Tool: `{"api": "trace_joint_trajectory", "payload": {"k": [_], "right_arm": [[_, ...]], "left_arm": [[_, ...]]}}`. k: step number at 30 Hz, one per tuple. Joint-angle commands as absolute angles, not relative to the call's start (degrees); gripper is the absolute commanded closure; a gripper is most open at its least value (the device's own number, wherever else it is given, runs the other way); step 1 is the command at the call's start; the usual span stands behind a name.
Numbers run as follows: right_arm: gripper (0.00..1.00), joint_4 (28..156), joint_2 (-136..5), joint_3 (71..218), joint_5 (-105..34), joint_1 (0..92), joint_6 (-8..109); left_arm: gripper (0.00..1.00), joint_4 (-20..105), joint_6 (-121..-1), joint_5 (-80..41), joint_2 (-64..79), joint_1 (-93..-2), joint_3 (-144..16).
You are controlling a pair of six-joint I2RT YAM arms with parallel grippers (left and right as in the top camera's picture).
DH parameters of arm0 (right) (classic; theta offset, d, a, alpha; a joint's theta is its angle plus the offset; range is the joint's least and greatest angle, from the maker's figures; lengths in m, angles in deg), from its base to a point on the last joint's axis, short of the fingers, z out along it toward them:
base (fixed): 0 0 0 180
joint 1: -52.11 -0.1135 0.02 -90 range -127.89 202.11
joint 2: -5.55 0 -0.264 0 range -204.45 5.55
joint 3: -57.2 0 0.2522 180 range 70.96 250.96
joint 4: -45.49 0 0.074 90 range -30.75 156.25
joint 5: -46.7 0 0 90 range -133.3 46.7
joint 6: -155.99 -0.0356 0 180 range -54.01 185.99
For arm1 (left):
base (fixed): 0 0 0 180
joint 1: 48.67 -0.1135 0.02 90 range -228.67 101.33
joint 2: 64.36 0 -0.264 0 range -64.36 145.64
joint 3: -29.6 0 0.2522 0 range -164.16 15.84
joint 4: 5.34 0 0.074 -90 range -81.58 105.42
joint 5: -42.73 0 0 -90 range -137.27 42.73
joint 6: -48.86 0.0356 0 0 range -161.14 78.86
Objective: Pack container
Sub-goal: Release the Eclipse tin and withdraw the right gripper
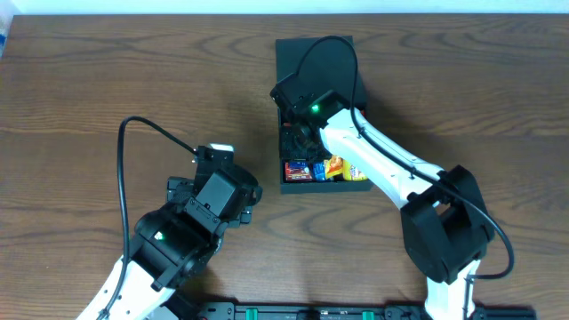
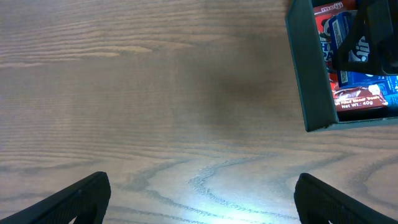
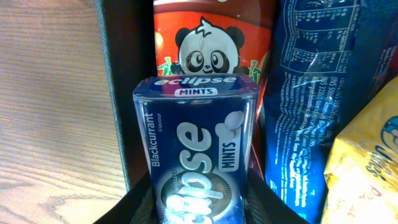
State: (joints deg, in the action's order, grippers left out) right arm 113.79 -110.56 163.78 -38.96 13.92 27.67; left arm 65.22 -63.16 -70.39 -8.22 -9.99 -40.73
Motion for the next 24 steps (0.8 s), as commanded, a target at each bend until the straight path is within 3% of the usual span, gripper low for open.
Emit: {"api": "trace_joint_trajectory", "payload": {"k": [1, 15, 24], "right_arm": [[0.62, 113.68, -110.82, 163.51, -38.74, 13.46, 28.37], [0.04, 114.12, -110.56, 163.53, -38.78, 14.11, 28.41], [0.01, 114.32, -100.79, 163.56, -42.50, 14.22, 30.57]], "left_arm": [[0.05, 65.41, -62.53, -71.20, -8.17, -10.19, -40.49], [0.05, 65.41, -62.53, -71.20, -8.17, -10.19, -40.49], [0.05, 65.41, -62.53, -71.20, -8.17, -10.19, -40.49]]}}
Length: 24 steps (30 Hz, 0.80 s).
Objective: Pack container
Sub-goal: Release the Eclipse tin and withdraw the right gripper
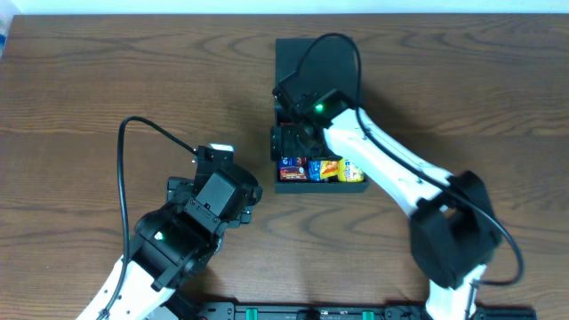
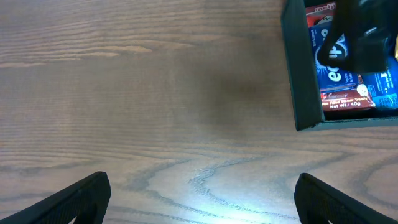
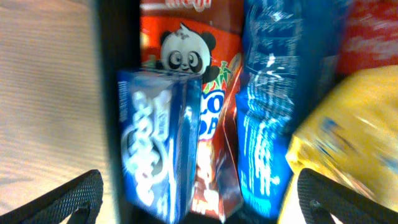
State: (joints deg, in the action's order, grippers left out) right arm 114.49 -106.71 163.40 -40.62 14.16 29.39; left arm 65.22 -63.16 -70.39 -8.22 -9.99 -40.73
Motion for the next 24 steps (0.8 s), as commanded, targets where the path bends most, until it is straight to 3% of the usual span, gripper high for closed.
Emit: {"api": "trace_joint_trajectory", "payload": {"k": [1, 8, 17, 24], "right_arm": [[0.01, 114.29, -99.02, 163.56, -42.43, 14.22, 30.88], [0.01, 117.57, -87.44, 163.56, -43.37, 14.22, 32.67], [0.01, 125.68, -71.87, 162.92, -54.78, 14.16, 32.65], [0.01, 121.42, -58.24, 148.67, -55.26, 14.22, 32.59]], "left_arm": [[0.05, 65.41, -62.53, -71.20, -8.17, -10.19, -40.49], [0.05, 65.41, -62.53, -71.20, -8.17, -10.19, -40.49], [0.05, 65.41, -62.53, -71.20, -8.17, -10.19, -40.49], [0.05, 65.41, -62.53, -71.20, -8.17, -10.19, -40.49]]}}
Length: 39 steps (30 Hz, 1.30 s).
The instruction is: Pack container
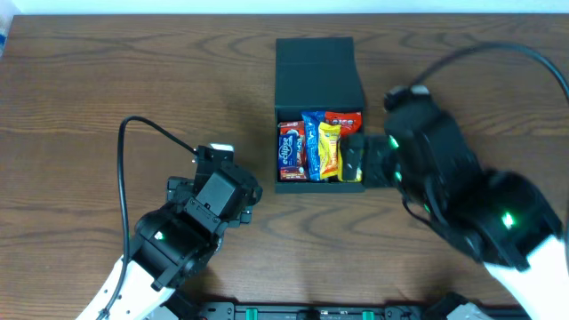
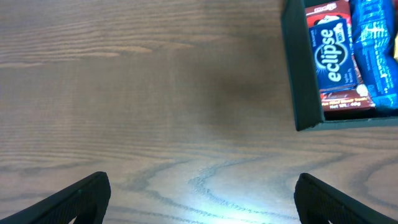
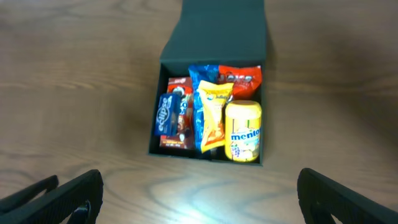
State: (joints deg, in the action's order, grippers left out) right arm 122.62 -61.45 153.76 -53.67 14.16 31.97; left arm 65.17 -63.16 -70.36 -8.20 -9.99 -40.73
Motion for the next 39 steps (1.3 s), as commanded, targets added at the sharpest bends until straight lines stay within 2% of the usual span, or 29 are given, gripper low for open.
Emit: {"api": "trace_joint_trajectory", "payload": {"k": [1, 6, 12, 27, 39], "right_arm": [[0.01, 120.15, -56.05, 146.01, -55.26, 14.22, 32.59], [0.01, 118.58, -50.65, 138.97, -55.05, 14.22, 32.15], [0.01, 114.45, -52.01, 134.36, -53.28, 14.22, 32.19], [0.01, 98.49, -77.64, 133.02, -40.36, 19.23, 33.48], [0.01, 91.69, -82.89, 133.02, -39.81, 22.49, 35.01]], "left_arm": [[0.05, 65.41, -62.53, -71.20, -8.17, -10.19, -40.49], [0.05, 65.41, -62.53, -71.20, -8.17, -10.19, -40.49], [0.05, 65.41, -62.53, -71.20, -8.17, -10.19, -40.49], [0.05, 65.41, -62.53, -71.20, -8.17, -10.19, -40.49], [0.05, 65.41, -62.53, -71.20, -8.17, -10.19, -40.49]]}}
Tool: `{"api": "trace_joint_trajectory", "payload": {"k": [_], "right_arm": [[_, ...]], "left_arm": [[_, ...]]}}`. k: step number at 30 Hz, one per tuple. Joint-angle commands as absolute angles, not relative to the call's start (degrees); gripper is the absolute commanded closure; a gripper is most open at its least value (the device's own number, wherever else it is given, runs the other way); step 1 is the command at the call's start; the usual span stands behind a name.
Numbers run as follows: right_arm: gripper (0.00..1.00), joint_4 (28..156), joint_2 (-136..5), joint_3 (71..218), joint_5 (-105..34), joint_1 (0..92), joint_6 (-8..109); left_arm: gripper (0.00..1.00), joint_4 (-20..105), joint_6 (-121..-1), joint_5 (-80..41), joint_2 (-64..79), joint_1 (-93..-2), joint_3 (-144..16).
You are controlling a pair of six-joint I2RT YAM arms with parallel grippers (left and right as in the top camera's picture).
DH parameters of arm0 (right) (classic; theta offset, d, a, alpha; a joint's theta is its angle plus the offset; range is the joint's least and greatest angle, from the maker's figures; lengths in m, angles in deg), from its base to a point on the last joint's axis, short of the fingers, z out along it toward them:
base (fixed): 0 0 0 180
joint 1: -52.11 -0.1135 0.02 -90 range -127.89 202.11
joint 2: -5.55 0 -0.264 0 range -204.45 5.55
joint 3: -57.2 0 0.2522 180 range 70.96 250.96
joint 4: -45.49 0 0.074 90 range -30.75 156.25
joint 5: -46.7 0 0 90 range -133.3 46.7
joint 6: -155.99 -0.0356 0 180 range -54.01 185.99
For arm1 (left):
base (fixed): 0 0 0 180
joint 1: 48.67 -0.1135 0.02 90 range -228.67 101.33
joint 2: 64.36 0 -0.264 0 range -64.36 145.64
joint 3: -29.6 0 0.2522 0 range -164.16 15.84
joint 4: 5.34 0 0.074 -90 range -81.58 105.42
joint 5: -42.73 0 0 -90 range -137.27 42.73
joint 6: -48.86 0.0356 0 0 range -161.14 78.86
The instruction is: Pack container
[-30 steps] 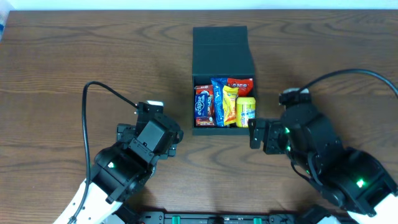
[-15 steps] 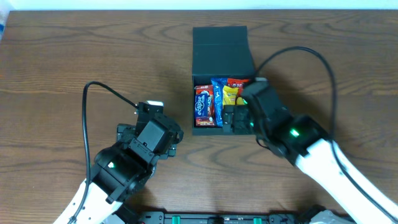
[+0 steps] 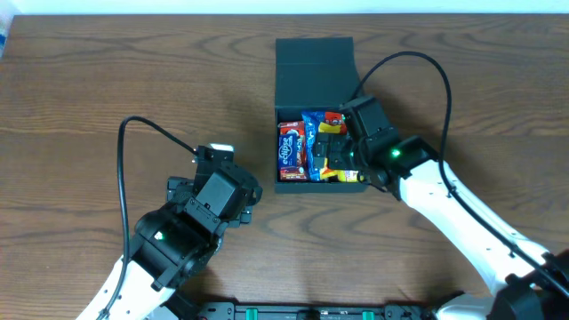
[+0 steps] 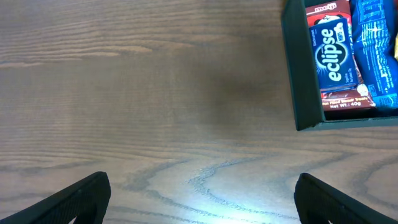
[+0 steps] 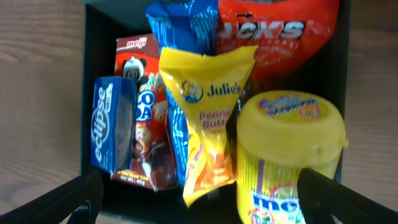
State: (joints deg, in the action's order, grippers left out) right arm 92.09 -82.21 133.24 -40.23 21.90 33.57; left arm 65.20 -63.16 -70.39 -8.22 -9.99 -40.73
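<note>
The black container [image 3: 316, 188] stands at mid-table with its lid [image 3: 316, 62] folded open behind it. Inside, a blue Eclipse mints box [image 5: 107, 134] rests against the left wall, beside a red panda box [image 5: 146, 112]. A blue packet [image 5: 186, 25], a yellow Julie's packet [image 5: 208, 118], a red packet [image 5: 280, 37] and a yellow Mentos jar [image 5: 286, 155] fill the rest. My right gripper [image 5: 202, 205] hangs open just above the container's right half, holding nothing. My left gripper [image 4: 202, 202] is open over bare table, left of the container wall [image 4: 301, 74].
The wooden table [image 3: 107, 89] spreads wide to the left and front of the container. The left arm's black cable [image 3: 124, 178] loops over the table at the left. The mints box [image 4: 334, 56] shows in the left wrist view's upper right corner.
My right gripper was high and off to the right of the container; now it is low over the container's right half, still open. The left arm and the packed items have not moved.
My right gripper was shut on the mints box at the container's left wall. Then it stood open with the box left inside. Then it was raised away to the right, showing the full container, and now it is close above the container again.
</note>
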Motion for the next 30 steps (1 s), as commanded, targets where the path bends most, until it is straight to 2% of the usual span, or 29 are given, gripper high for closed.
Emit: {"api": "trace_joint_trajectory", "payload": {"k": [1, 20, 26, 30], "right_arm": [[0.01, 91.45, -83.17, 133.02, -39.83, 22.49, 35.01], [0.01, 88.20, -89.27, 133.02, -39.83, 22.90, 34.86], [0.01, 88.87, -84.97, 133.85, -39.81, 22.84, 34.36], [0.01, 90.40, -76.40, 133.88, -40.07, 22.70, 34.40]], "left_arm": [[0.05, 65.41, -62.53, -71.20, -8.17, -10.19, -40.49], [0.05, 65.41, -62.53, -71.20, -8.17, -10.19, -40.49], [0.05, 65.41, -62.53, -71.20, -8.17, -10.19, -40.49], [0.05, 65.41, -62.53, -71.20, -8.17, -10.19, -40.49]]}}
